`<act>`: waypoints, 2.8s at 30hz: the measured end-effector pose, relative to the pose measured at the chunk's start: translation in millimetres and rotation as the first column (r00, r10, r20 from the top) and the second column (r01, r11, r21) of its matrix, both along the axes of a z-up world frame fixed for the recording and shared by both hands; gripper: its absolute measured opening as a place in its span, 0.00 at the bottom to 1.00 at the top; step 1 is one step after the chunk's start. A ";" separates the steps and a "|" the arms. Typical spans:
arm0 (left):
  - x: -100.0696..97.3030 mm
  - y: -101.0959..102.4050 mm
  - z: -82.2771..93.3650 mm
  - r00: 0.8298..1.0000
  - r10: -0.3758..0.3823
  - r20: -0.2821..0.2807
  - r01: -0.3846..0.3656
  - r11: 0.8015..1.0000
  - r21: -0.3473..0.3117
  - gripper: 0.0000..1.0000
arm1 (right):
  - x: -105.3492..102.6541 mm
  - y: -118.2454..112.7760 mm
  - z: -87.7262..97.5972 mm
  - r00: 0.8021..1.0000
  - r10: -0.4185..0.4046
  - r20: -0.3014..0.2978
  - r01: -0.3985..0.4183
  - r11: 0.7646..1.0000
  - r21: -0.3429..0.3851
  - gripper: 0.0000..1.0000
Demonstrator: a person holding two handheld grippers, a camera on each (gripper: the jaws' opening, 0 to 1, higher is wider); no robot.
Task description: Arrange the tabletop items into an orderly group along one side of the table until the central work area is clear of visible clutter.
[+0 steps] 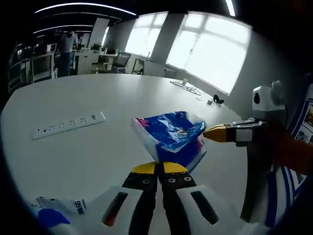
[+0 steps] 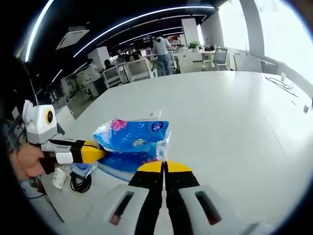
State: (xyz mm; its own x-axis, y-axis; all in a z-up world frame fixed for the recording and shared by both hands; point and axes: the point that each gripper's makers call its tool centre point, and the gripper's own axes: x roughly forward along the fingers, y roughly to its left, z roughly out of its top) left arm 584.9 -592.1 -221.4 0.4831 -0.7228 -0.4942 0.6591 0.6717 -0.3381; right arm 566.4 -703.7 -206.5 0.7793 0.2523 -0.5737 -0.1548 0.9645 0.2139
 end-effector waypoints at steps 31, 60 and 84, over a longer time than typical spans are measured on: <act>26.2 -43.5 -69.4 0.993 0.023 -0.117 -0.019 0.999 0.029 0.00 | 33.1 -46.1 -69.8 0.997 -0.017 -0.077 0.015 1.000 -0.022 0.00; 26.0 -49.5 -103.6 0.982 0.026 -0.185 -0.015 0.998 0.061 0.02 | 41.5 -53.6 -106.9 0.991 -0.013 -0.131 0.008 0.999 -0.039 0.00; 30.6 -46.2 -111.2 0.983 0.006 -0.181 0.011 0.996 0.088 0.08 | 49.1 -52.8 -110.7 0.990 -0.019 -0.138 0.014 0.999 -0.041 0.01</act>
State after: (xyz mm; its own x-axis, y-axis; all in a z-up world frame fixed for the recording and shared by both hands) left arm 615.5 -638.2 -332.6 0.3779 -0.6734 -0.6354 0.5941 0.7027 -0.3915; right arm 615.5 -756.5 -317.2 0.6955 0.2147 -0.6857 -0.1102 0.9749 0.1935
